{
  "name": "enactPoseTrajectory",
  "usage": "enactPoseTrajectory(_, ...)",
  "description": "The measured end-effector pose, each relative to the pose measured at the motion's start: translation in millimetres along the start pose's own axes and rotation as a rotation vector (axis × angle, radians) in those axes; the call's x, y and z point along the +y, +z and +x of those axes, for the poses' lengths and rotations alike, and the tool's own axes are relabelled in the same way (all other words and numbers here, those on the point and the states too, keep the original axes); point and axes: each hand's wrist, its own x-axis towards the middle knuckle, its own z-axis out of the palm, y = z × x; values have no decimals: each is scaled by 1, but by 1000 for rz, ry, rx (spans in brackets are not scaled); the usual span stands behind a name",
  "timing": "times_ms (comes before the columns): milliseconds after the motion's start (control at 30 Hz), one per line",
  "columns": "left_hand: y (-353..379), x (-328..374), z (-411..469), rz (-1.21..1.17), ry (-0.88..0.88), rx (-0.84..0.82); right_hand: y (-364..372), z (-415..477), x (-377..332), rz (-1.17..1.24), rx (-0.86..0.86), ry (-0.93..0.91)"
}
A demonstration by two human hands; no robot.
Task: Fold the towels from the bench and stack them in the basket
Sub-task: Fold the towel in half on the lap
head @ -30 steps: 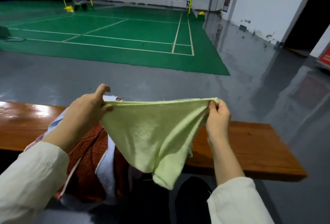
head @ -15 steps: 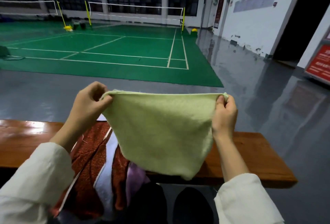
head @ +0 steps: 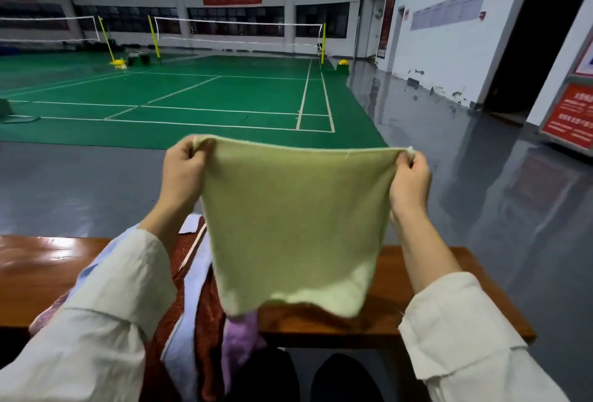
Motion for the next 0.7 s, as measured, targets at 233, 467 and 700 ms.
enactPoseTrajectory(233,15,0,-28,69,138,16,-15,-9,14,166,158,115)
enactPoseTrajectory(467,-7,-93,-133,252,-10,-182,-51,-95,134,62,143,408)
enactPoseTrajectory(700,-19,-131,-177,340,-210,-185,-52,-135,175,-5,62,481)
